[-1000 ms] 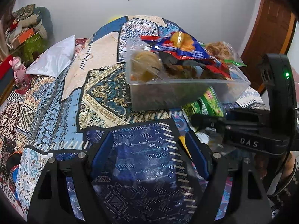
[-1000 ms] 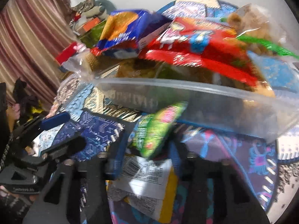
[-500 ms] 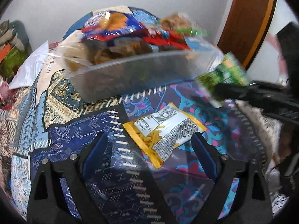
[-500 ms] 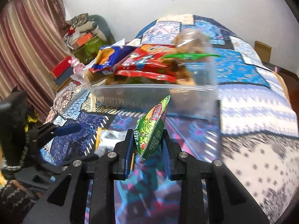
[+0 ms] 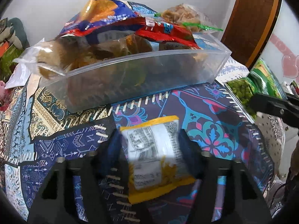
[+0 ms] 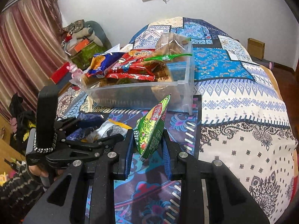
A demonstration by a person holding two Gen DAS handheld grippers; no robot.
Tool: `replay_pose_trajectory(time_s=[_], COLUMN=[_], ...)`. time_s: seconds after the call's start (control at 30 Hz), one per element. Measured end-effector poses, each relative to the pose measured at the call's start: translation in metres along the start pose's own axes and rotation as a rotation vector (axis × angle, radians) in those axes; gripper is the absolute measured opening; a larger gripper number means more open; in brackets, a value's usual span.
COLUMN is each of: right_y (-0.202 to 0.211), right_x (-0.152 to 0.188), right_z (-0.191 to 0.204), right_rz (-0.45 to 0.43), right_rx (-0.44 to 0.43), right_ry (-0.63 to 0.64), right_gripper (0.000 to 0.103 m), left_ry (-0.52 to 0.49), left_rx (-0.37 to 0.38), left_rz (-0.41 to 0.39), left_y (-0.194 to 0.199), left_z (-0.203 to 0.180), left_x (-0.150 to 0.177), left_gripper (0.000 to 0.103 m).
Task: Organize snacks
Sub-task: 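Grasp the green snack packet with the right tool while the left tool grasps the white-yellow packet, then release the green packet and white-yellow packet into the clear box with both tools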
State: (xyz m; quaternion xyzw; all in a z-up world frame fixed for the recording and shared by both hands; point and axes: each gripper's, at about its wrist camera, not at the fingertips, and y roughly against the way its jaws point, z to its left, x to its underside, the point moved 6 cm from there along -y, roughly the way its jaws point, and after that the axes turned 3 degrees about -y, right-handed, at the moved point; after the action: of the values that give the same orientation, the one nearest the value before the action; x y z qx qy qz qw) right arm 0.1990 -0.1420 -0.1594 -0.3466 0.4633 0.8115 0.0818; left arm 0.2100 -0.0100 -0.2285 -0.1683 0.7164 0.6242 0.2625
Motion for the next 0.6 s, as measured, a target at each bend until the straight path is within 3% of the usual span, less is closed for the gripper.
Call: replay_pose_trajectory(time_s=[0.03,0.27,0.6], right_y=[0.000,0.000,0.016], right_x=[-0.002,-0.010,-0.046], right_z=[0.001,0.007,0.022], right_rz=[-0.003,-0.026,-0.110], right_rx=[0.000,-0.002,-0.005], right_ry=[0.002,0.016,0.055], right_gripper=[0.026,0.026,0.026], left_ry=[-0.001,-0.003,0.063], left_rx=[0.011,-0.016,0.014], left_rz=[-0.003,-0.084,-0.268], left_y=[0.003,0.037,0.102], left_z=[0.001,-0.001,0.008], left_x=[-0.001,-0.003,-0.063], left_gripper=[0.051,0.050,0.050])
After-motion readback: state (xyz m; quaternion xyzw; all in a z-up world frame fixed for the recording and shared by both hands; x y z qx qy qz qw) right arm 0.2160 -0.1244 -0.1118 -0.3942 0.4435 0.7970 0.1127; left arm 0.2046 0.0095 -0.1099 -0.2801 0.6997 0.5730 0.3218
